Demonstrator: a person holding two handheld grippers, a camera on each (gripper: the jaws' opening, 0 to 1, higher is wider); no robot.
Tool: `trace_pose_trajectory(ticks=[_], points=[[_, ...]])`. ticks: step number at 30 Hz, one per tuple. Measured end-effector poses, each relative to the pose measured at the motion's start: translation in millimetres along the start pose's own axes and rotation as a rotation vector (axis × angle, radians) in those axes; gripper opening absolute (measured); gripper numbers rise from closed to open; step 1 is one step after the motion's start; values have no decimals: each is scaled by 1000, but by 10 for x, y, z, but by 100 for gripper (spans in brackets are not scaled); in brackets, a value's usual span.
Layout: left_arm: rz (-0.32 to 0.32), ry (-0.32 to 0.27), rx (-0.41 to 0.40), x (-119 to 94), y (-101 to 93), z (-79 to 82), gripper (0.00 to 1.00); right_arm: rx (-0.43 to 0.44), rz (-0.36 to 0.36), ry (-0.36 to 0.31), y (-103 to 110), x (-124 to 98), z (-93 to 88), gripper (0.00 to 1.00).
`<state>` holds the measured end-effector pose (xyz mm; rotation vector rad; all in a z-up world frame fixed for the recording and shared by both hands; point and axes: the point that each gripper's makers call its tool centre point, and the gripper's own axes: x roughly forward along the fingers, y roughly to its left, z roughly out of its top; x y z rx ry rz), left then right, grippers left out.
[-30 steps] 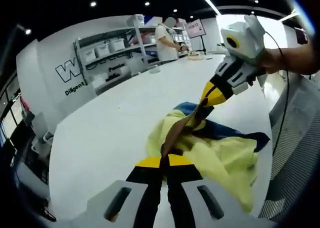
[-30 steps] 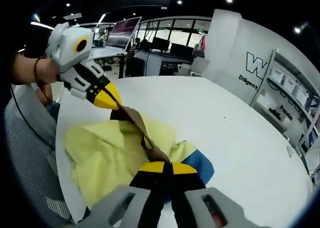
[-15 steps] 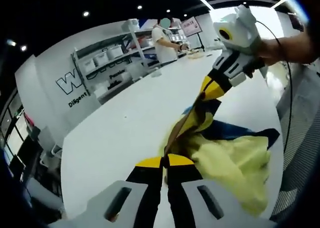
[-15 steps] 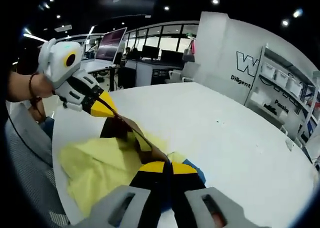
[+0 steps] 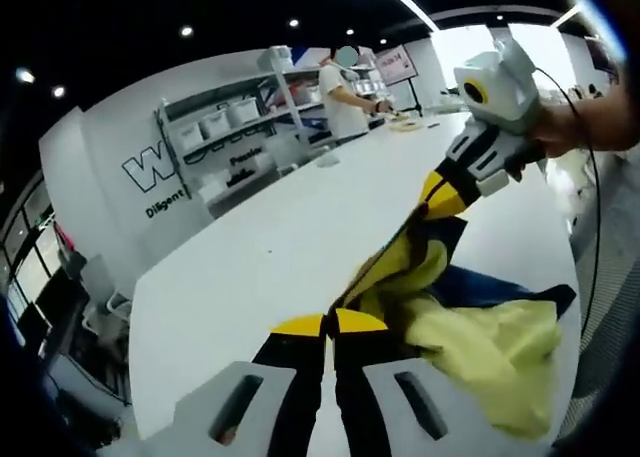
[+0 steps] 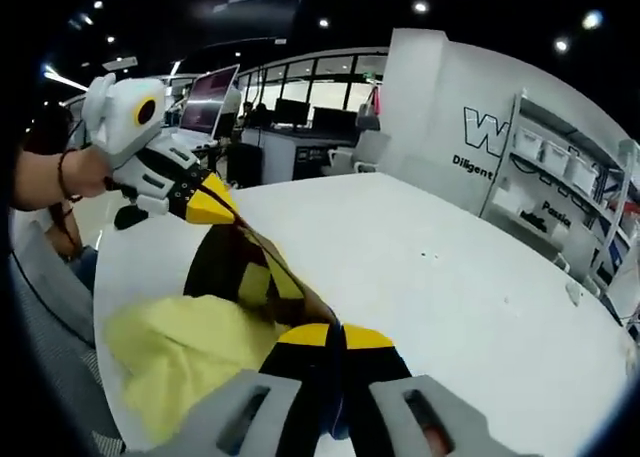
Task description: Fold the garment on the visible template until the final outline fits inside the template.
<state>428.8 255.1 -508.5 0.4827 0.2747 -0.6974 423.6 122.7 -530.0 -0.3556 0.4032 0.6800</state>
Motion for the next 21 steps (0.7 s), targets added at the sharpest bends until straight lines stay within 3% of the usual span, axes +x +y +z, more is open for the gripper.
trace_pose_trajectory(ticks=[3,5,9,12,18,20,21], points=[[1,3,8,58,75,46,0,-6,-9,-8,-54,36,61,0],[9,3,16,89,133,100,0,-2,-47,-60,-138,43,177,0],[21,-8,32,166,250,237,0,13,-56,-66,-235,74,235,0],[33,-9,87,214,327,306,0,39,-55,-81,-304,107,285,0],[28,-6,81,349,400,369,0,61,-103,-111,-498,182,374,0],[21,-6,9,401,387,358,0,63,-117,-100,-553,223,360,0],[21,-7,12,433,406,360,0,53,-122,-99,-581,250,361,0]])
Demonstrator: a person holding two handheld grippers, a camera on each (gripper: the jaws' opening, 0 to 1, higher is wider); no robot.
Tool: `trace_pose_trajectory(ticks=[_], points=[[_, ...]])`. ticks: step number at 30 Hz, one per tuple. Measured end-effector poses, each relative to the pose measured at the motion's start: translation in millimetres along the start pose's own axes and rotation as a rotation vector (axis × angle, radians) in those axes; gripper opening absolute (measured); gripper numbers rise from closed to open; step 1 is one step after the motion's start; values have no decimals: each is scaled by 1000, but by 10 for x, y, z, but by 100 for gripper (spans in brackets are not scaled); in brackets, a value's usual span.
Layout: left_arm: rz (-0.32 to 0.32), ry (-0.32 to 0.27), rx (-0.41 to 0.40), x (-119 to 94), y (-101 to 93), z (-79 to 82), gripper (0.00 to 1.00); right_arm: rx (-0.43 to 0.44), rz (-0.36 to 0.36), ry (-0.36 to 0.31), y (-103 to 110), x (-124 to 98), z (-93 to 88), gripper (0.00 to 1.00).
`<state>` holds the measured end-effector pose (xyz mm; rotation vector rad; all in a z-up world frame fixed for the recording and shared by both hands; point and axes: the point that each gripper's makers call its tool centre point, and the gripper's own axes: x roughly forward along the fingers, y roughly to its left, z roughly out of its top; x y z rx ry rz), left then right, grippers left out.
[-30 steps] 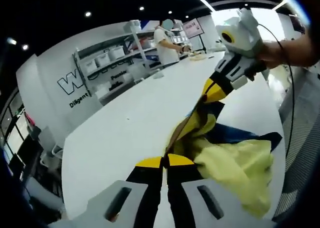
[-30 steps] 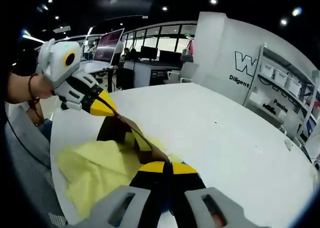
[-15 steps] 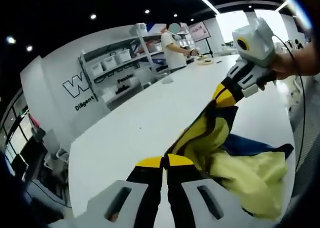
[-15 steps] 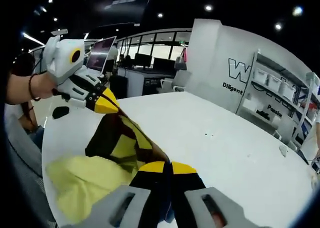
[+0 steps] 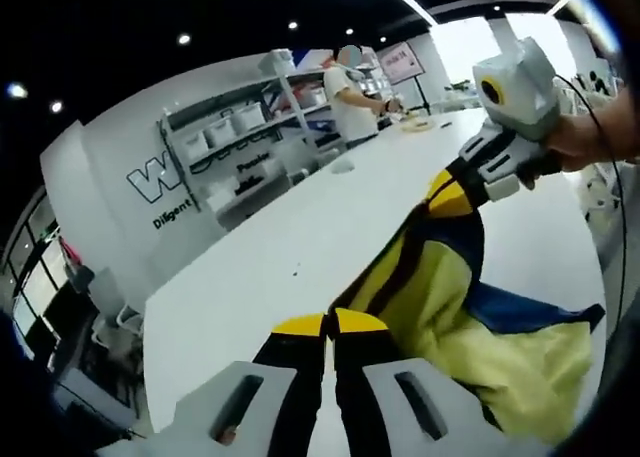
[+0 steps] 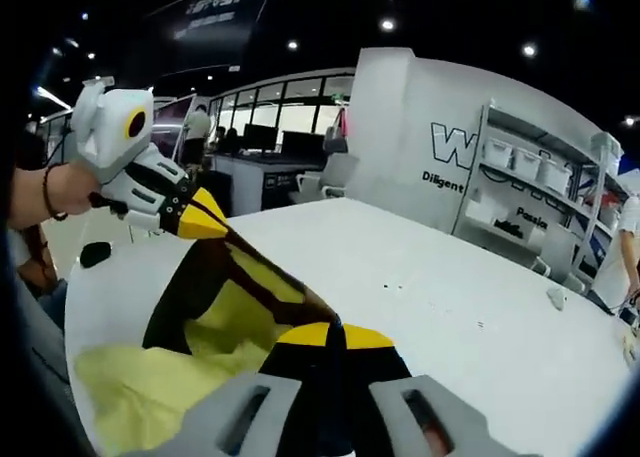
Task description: Fold the garment on the visible template until the final outline fits inside the template.
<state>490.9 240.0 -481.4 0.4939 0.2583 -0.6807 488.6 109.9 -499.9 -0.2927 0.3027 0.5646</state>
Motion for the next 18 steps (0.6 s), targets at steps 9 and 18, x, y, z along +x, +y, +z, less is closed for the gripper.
trace_pose_trajectory(ticks=[9,18], points=[[5,74,-7,293,159,-111,0,-37,-11,13,-168,336,12,0],[7,138,-44,581,265,-304,0,-70,-6,53,-318,671,-70,0]])
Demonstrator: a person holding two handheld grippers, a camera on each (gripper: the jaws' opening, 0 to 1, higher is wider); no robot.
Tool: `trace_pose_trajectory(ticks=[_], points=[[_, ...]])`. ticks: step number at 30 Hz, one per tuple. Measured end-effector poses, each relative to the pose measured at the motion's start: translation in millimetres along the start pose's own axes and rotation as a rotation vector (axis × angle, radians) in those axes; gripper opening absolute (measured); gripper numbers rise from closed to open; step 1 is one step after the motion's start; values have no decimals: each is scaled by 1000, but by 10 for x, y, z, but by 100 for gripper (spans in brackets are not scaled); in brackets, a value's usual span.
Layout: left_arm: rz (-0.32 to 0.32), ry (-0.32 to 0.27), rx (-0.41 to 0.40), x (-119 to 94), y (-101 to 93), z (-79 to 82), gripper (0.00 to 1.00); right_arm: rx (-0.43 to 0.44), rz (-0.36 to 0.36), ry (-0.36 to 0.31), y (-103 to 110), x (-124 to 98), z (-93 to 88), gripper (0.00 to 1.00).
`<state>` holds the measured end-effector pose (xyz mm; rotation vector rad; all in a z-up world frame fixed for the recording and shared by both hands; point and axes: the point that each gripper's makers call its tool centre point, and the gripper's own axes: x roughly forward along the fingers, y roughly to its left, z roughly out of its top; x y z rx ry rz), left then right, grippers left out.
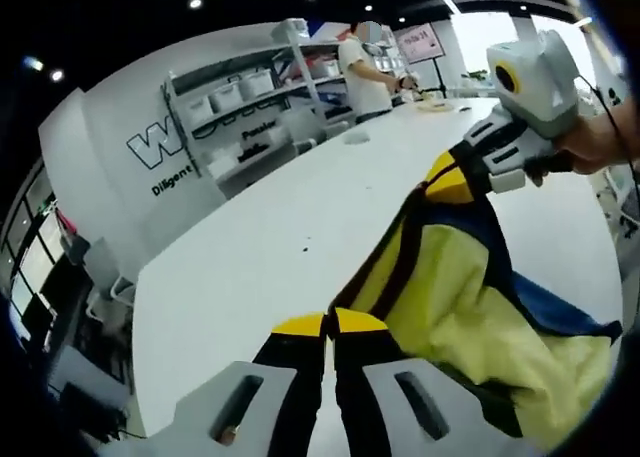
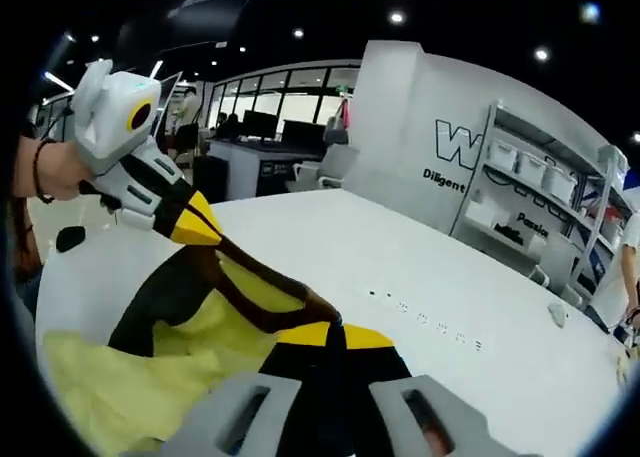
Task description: Fold the garment on the visible template until the final outline fits inside the template.
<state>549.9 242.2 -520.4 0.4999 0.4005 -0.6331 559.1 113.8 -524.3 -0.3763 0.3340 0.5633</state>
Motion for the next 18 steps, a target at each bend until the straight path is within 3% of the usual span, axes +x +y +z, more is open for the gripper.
trace_pose_trajectory(ticks=[7,8,11,12,15,18], points=[[10,65,-30,277,-24,-206,0,48,-37,74,-48,225,-249,0],[3,75,-28,315,-38,-239,0,34,-37,86,-49,239,-275,0],[-5,95,-24,386,-57,-339,0,-116,23,142,-28,324,-347,0],[-13,147,10,379,-61,-435,0,-116,47,157,-22,340,-365,0],[-17,119,24,412,-82,-409,0,-91,35,169,-66,357,-348,0],[-16,129,-11,429,-79,-422,1,-96,37,188,-72,400,-380,0]])
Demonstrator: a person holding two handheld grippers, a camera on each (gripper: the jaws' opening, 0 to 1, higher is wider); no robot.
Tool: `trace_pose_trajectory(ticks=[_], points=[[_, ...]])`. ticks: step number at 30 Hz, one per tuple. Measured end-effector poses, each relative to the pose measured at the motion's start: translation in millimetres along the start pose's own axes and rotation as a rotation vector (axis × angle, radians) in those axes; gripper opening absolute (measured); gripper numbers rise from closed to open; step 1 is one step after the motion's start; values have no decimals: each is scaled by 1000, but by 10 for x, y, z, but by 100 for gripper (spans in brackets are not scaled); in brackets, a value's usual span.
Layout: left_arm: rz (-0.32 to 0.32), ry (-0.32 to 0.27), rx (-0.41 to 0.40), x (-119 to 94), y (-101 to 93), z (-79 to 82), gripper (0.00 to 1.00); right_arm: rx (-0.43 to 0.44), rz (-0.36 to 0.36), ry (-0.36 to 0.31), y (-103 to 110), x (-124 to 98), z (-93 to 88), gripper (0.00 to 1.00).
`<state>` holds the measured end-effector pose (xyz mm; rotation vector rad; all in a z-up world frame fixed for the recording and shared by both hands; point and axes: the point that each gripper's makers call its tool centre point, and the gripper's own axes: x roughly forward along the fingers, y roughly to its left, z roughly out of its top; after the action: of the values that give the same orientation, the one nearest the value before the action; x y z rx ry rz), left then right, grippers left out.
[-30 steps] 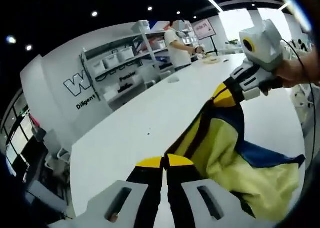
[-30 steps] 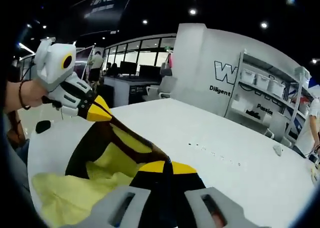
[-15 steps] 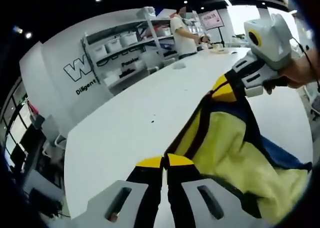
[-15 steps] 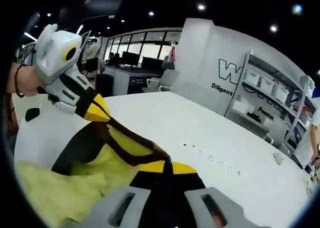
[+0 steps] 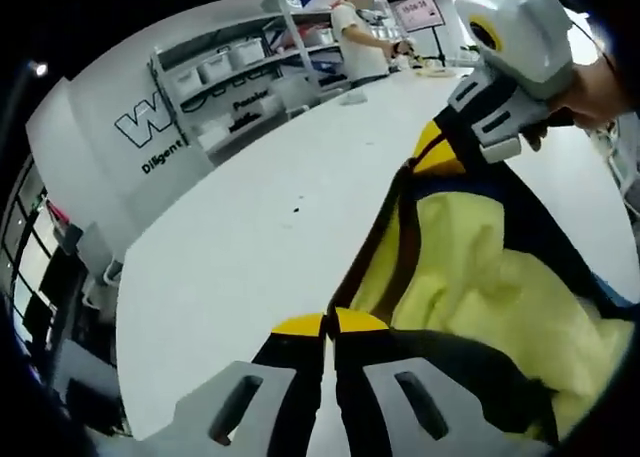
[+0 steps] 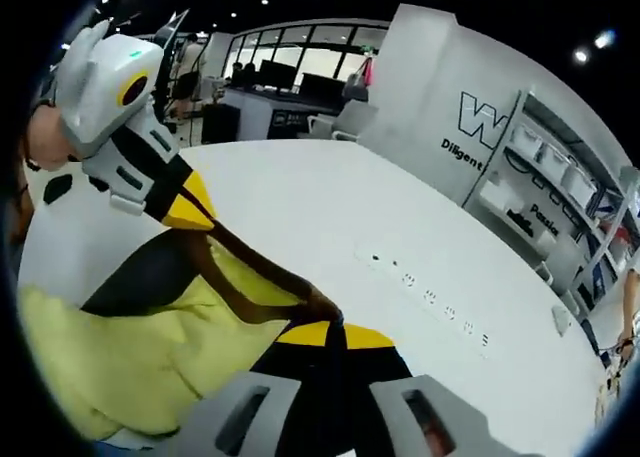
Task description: Fold the garment on the visible template until the final outline fits inside the template.
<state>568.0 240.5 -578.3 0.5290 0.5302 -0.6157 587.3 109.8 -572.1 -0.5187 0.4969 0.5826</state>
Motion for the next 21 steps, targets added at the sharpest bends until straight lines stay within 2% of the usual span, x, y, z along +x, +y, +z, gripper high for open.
trace_pose_trajectory(ticks=[1,3,6,7,8,10,12,14,15,17,20,21], points=[[-17,-15,-35,2,-31,32,1,-5,1,17,16,17,-36,0],[-28,-16,-47,15,-46,40,2,-26,6,46,30,45,-92,0],[-29,0,-42,31,-36,20,15,-7,-9,46,-5,40,-97,1],[-21,-8,-51,10,-11,33,22,14,-34,54,-51,29,-108,5],[-20,-19,-62,-5,4,50,25,24,-43,49,-71,16,-99,10],[-102,0,-69,-51,-79,37,29,34,-53,29,-106,-40,-58,18],[-102,-18,-59,-144,-33,53,34,43,-54,-25,-128,-103,43,24],[-109,-31,-94,-212,-27,61,38,51,-59,-22,-120,-171,60,25],[-124,-59,-153,-282,-59,78,39,64,-54,-34,-100,-225,93,25],[-137,-82,-202,-370,-102,68,39,65,-52,-57,-75,-301,152,27],[-153,-89,-222,-468,-185,-2,39,89,-43,-86,-26,-406,215,29],[-156,-93,-225,-498,-216,-21,39,108,-39,-89,-58,-378,214,31]])
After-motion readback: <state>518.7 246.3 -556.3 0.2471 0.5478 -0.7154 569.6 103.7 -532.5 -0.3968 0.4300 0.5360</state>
